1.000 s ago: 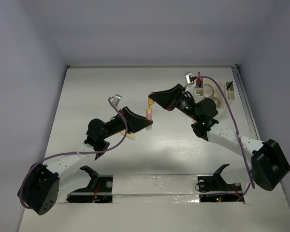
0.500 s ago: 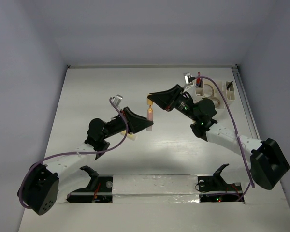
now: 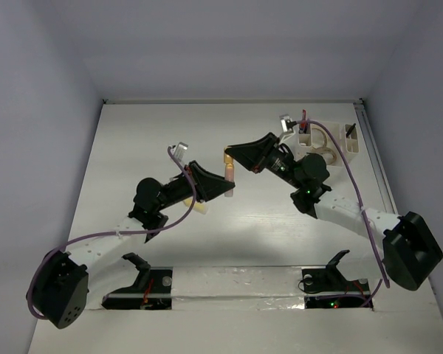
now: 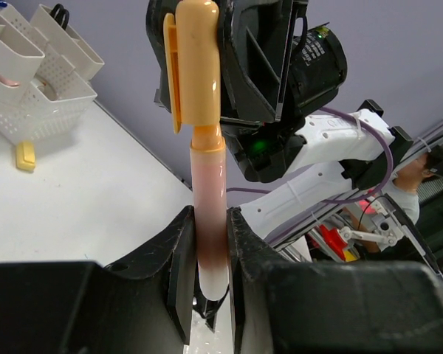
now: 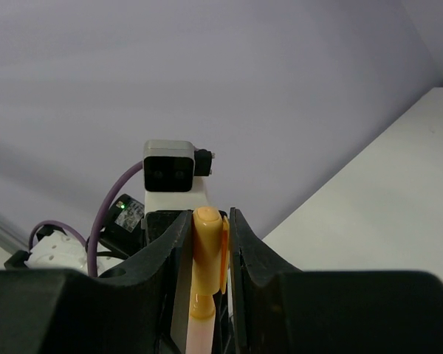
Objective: Sort the stationery into containers
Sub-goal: Close the pen cap on the pen.
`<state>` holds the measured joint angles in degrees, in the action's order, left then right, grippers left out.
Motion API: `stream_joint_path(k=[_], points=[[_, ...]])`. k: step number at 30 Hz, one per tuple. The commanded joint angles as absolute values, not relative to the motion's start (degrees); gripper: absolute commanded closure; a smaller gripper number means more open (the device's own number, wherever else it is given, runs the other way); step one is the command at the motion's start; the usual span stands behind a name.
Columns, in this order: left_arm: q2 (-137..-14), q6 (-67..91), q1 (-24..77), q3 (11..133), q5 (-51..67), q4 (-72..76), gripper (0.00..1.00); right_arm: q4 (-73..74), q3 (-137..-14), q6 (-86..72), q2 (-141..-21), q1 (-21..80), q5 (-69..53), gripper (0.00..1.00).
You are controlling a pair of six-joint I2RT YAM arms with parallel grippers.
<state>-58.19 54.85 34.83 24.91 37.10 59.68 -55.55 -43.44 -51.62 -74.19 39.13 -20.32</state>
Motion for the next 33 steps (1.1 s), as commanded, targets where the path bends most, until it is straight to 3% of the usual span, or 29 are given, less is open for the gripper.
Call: stream_joint_path(k=[1, 19, 33], points=[[-55.5, 52.5, 35.1, 28.2, 35.6, 61.1, 1.00, -57.3, -42.6, -50.5, -72.0, 40.0, -19.4, 1.00], [-53.7, 48.5, 35.1, 32.0, 33.5, 57.0, 1.00, -54.8, -41.1, -48.3, -71.7, 43.8, -18.7, 1.00], [-47.2, 44.7, 31.3, 40.5, 35.3, 46.2, 1.00, -50.1, -30.7, -44.4, -68.2, 44.8, -25.4, 1.00]])
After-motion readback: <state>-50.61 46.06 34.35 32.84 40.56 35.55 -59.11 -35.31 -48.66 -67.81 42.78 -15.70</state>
